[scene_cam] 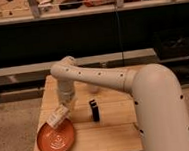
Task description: Place the bottle in the ceramic bowl
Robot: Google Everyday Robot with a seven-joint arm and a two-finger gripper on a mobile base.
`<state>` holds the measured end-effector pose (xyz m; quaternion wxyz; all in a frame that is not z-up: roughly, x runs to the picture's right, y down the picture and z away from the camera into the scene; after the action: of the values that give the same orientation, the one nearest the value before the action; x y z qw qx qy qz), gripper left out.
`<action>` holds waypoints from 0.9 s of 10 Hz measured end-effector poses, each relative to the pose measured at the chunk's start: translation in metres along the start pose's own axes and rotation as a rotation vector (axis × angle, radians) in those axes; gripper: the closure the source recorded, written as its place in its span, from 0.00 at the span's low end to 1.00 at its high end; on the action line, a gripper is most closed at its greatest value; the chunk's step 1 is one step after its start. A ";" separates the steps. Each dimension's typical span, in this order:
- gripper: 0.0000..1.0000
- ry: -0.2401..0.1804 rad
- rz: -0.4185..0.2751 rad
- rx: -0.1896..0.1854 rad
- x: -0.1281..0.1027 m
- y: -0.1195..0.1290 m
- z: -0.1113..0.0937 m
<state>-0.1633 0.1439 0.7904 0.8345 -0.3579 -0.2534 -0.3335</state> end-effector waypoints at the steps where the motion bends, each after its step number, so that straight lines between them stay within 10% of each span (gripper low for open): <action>1: 1.00 0.001 -0.010 -0.005 -0.008 0.003 0.002; 9: 1.00 0.005 -0.051 -0.023 -0.040 0.013 0.014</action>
<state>-0.1826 0.1767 0.7672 0.8222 -0.3602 -0.2562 -0.3585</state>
